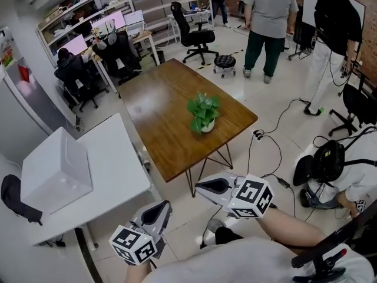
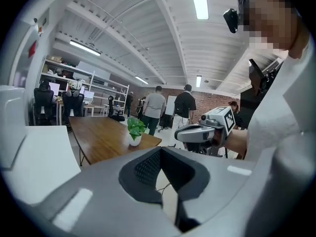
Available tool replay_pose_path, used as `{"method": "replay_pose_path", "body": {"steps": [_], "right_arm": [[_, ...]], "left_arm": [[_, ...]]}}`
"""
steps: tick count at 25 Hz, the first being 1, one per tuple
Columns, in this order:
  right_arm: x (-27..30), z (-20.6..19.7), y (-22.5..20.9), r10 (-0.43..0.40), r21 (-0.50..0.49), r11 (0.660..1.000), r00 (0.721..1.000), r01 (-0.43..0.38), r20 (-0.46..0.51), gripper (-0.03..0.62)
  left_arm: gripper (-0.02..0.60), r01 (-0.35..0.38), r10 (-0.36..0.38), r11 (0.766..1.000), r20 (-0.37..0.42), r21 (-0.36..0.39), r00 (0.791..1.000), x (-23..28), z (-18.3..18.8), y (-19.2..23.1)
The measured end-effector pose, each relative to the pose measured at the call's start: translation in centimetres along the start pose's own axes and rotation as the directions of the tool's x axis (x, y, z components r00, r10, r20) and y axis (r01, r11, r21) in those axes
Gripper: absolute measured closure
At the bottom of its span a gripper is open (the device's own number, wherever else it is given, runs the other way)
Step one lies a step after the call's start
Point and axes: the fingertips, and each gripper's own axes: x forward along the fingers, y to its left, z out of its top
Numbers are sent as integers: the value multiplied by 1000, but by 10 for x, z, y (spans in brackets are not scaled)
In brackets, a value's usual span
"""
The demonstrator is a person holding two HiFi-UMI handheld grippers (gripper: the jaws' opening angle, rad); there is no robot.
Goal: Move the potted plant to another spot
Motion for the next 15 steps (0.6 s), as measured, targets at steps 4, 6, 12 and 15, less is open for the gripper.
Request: {"method": "replay_pose_path", "body": {"steps": [4, 6, 12, 15], "right_arm": [[-24, -12, 55, -7, 1, 1000, 1000, 7, 7, 588], [-34, -13, 78, -10, 0, 1000, 1000, 10, 4, 588], [-71, -3, 131, -4, -1, 1000, 1000, 4, -20, 589], [-88, -1, 141, 16, 0, 1000, 1000, -16, -22, 589]], "left_arm": [[586, -8, 8, 1000, 1, -4, 1000, -38, -25, -39], [586, -10, 10, 1000, 0, -2, 1000, -54, -29, -56], [586, 3, -3, 1000, -29, 3, 1000, -88, -23, -107], [586, -22, 22, 1000, -30, 11, 999, -93, -17, -125]]}}
